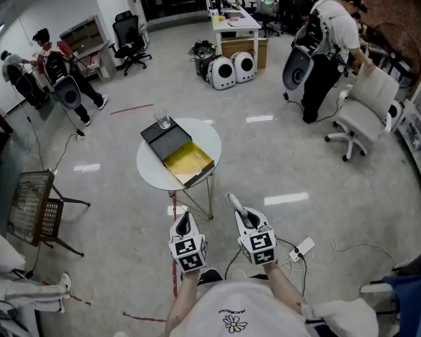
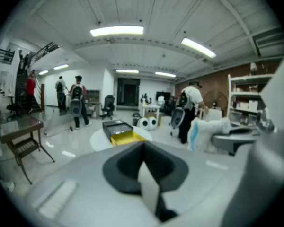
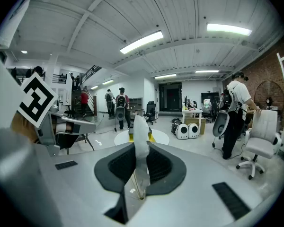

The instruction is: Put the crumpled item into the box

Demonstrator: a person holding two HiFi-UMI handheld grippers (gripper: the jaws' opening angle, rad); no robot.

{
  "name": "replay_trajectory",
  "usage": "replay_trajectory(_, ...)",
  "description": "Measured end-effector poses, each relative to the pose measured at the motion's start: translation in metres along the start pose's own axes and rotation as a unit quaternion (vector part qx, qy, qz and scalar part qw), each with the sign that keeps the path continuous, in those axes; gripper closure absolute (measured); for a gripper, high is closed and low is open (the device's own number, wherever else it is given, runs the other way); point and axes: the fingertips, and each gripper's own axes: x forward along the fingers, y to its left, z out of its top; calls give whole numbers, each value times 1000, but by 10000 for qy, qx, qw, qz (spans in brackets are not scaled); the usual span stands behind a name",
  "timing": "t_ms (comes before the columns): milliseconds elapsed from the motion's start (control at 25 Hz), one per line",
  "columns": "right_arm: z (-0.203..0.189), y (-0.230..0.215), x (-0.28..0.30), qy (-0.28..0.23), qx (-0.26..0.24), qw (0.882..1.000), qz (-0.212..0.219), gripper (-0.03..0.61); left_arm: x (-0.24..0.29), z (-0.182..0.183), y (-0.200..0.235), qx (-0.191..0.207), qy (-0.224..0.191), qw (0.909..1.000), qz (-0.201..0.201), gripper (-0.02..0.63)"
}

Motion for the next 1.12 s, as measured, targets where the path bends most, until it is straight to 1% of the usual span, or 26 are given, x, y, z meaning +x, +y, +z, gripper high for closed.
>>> replay_trajectory(280,-4,0,-3,40,8,10000,49,538,-5,-3,-3,23,-21,10000,16,615)
replay_trajectory(520,-5,-10,-4,14,32,10000,77,538,0,-5,-11,4,-20,10000,32,615)
replay_trajectory(800,-8,-24,-4,-119,400,9991,-32,537,-3,-1,-16,29,-56,10000,22,616)
replay_trajectory(960,-9,-21,-2,-82,298,9995,97,537,-3,4,-9,-132,-106,9997,156,617)
replay_trajectory(1120,-8,-17,11,2,113,9996,259,537,11,7,-3,-216,-104,9995,224,615)
